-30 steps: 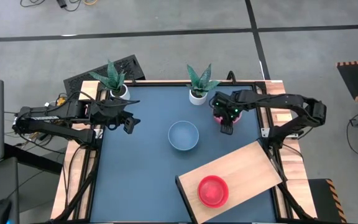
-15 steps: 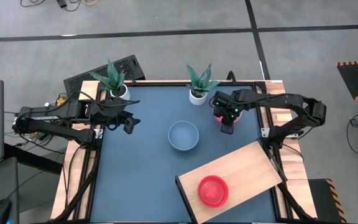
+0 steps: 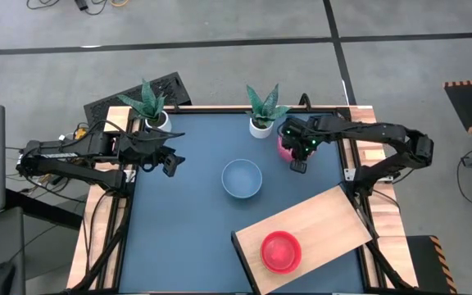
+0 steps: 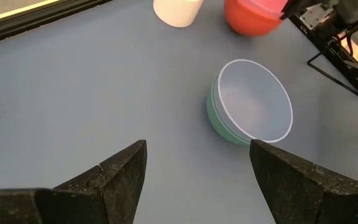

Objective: Place and stack bowls onto a shelf
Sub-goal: Put the pink bowl on the shelf

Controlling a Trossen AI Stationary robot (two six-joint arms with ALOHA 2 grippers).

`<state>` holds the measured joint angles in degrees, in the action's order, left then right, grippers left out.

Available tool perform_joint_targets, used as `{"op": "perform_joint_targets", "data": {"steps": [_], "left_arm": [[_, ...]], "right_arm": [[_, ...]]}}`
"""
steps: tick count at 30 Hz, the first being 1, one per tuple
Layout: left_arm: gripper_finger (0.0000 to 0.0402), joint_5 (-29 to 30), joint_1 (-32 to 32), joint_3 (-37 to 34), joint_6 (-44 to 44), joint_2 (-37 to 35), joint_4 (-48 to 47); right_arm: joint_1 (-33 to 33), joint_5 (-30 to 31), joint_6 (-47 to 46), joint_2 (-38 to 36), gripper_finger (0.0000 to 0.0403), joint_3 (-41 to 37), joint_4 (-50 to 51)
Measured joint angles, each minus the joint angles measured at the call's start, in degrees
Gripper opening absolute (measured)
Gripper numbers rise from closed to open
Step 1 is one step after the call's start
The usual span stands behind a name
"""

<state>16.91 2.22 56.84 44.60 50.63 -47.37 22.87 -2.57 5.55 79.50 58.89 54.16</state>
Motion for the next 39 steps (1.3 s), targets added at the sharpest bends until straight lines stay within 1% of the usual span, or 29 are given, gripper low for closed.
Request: {"op": "perform_joint_targets", "data": {"steps": [7,13,16,19,23,26,30,33,36,39], "left_arm": [[0.0269,0.02,0.01,0.0,-0.68,0.01,-1.26],[0.0269,0.01,0.0,0.0,-2.46,0.0,-1.33],[0.0269,0.01,0.0,0.0,-3.39,0.0,-1.37],[0.0269,0.0,0.0,-0.01,-3.45,0.01,-1.81],[0.0269,0.0,0.0,-0.02,-3.45,0.0,-1.83],[0.0269,0.02,0.01,-0.02,-3.46,0.0,-1.82],[0.0269,0.02,0.0,-0.02,-3.43,0.0,-1.81],[0.0269,0.0,0.0,-0.02,-2.97,0.0,-1.82],[0.0269,0.0,0.01,-0.02,-2.93,0.0,-1.83],[0.0269,0.0,0.0,-0.02,-3.48,0.0,-1.81]], "right_arm": [[-0.01,0.97,-4.55,-4.01,0.0024,5.85,4.14],[-0.17,1.07,-8.38,-6.21,0.0024,6.76,5.18],[-1.91,2.11,-9.81,-6.16,0.0024,6.74,5.97],[-5.73,5.41,-11.63,-6.57,0.0024,7.21,6.43],[-12.66,10.69,-15.22,-8.14,0.0024,11.37,10.15],[-19.24,12.7,-21.57,-8.95,0.0024,15.82,15.82],[-30.21,12.79,-31.86,-9.79,0.0024,21.02,22.57],[-38.8,11.94,-41.0,-9.77,0.0024,23.35,26.8],[-47.07,10.3,-50.61,-9.75,0.0024,24.27,27.64],[-54.97,10.12,-60.13,-9.69,0.0024,24.35,27.66]]}}
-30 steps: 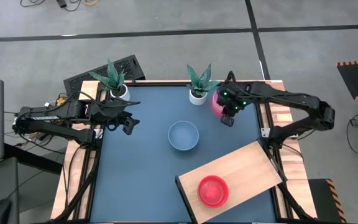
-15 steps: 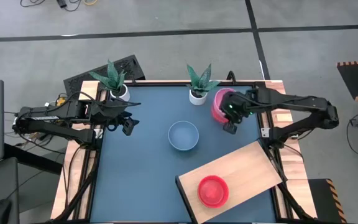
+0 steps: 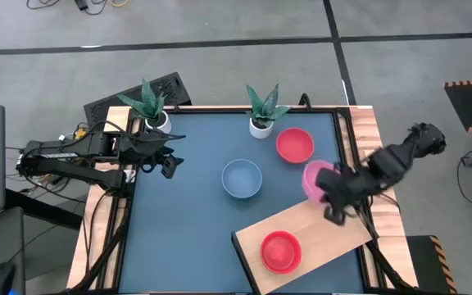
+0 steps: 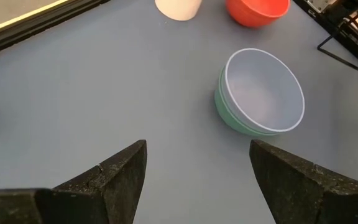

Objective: Place and stack bowls onto a shelf
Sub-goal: Put the pink bowl on the shelf, then stack the orange bowl on top of the pink bowl on the shelf

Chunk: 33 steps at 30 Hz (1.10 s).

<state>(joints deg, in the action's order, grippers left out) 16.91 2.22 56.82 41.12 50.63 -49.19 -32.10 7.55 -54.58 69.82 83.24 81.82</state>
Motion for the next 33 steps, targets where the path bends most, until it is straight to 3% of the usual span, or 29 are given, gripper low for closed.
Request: {"op": "perform_joint_targets", "data": {"steps": [4,8,19,24,33], "left_arm": [[0.0269,0.04,0.0,0.0,-1.19,0.0,-0.02],[0.0269,0.15,0.0,0.0,-1.44,0.0,-0.02],[0.0269,0.26,0.02,0.0,-1.46,0.0,-0.02],[0.0269,0.24,0.02,0.0,-1.46,0.0,-0.45],[0.0269,0.03,0.0,0.0,-2.53,0.0,-1.25]], "right_arm": [[-7.85,0.0,-9.71,1.75,0.0024,0.07,0.14],[-12.83,0.04,-12.47,4.7,0.0024,0.04,0.02],[-16.87,-5.04,-12.44,11.33,0.0024,0.21,-6.65],[-16.96,-6.29,-13.16,11.28,0.0067,0.01,-12.08],[-16.89,-6.27,-18.89,11.1,0.0132,0.0,-11.7]]}}
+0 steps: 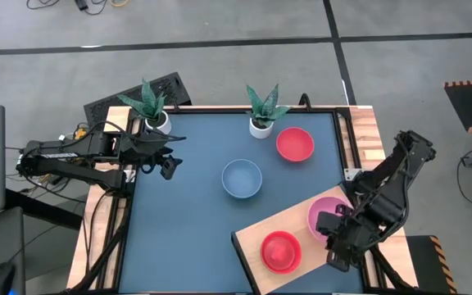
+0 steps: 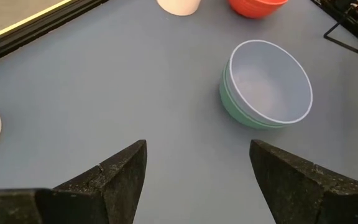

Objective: Place and stack bowls onto a shelf
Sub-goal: Stack the orange bowl on top of the pink bowl on the shelf

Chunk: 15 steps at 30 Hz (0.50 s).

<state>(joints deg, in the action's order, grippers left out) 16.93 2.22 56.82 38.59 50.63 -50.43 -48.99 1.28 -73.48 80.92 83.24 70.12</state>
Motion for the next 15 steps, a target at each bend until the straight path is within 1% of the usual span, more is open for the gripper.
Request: {"op": "perform_joint_targets", "data": {"steps": [4,8,11,15], "left_arm": [[0.0269,-0.07,0.0,0.0,-0.02,0.0,-0.07],[0.0269,-0.07,0.02,0.0,-0.04,0.0,-0.09],[0.0269,-0.15,0.01,0.0,-0.5,0.0,-0.19],[0.0269,-1.13,0.02,0.0,-0.49,0.0,-0.33]], "right_arm": [[0.0,0.16,-1.87,-1.31,0.0168,0.0,-5.64],[0.0,0.34,-5.23,-3.49,0.0195,0.0,-8.07],[0.0,0.37,-6.71,-4.97,0.0199,0.0,-9.85],[0.41,1.13,-8.03,-7.82,0.0188,0.0,-13.61]]}}
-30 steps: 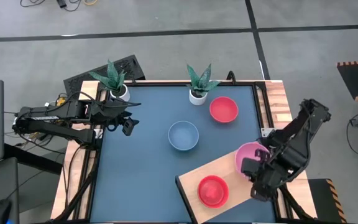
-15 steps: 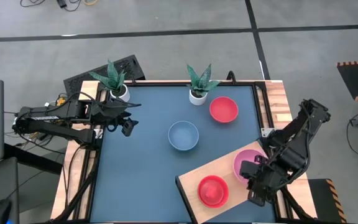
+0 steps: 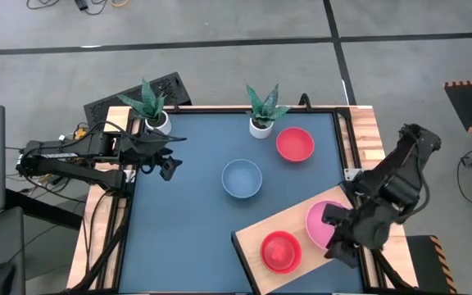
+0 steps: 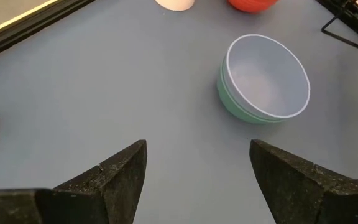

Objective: Place and stack bowls onto a shelf
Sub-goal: Stack the orange bowl on top of the pink bowl on the shelf

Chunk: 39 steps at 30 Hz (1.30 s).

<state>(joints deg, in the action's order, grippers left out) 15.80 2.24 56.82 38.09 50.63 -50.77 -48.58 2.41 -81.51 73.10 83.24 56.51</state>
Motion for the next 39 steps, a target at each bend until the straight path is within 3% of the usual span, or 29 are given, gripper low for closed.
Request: {"op": "perform_joint_targets", "data": {"steps": [4,8,16,21,28,35,39], "left_arm": [[0.0269,-0.16,0.0,0.0,-0.01,0.0,0.0],[0.0269,-0.16,0.0,0.0,0.01,0.0,0.02],[0.0269,-0.16,-0.02,0.0,0.12,0.0,0.03],[0.0269,-0.16,-0.01,0.0,0.23,0.0,0.07],[0.0269,-0.09,-0.02,0.0,0.12,0.0,0.07],[0.0269,-0.01,0.0,0.0,0.08,0.0,0.05],[0.0269,0.37,0.0,0.0,0.08,0.0,0.07]], "right_arm": [[3.26,4.45,2.38,-2.98,0.0176,0.0,-6.69],[9.74,8.73,12.2,-5.95,0.0171,0.11,-11.32],[29.23,16.46,29.5,-9.21,0.0168,0.11,1.37],[41.85,15.96,45.15,-6.49,0.017,0.07,12.19],[51.4,14.16,65.85,2.02,0.0208,0.03,15.85],[59.41,5.34,74.69,7.56,0.0231,-6.12,12.53],[62.5,4.5,77.22,7.35,0.0224,-13.21,8.35]]}}
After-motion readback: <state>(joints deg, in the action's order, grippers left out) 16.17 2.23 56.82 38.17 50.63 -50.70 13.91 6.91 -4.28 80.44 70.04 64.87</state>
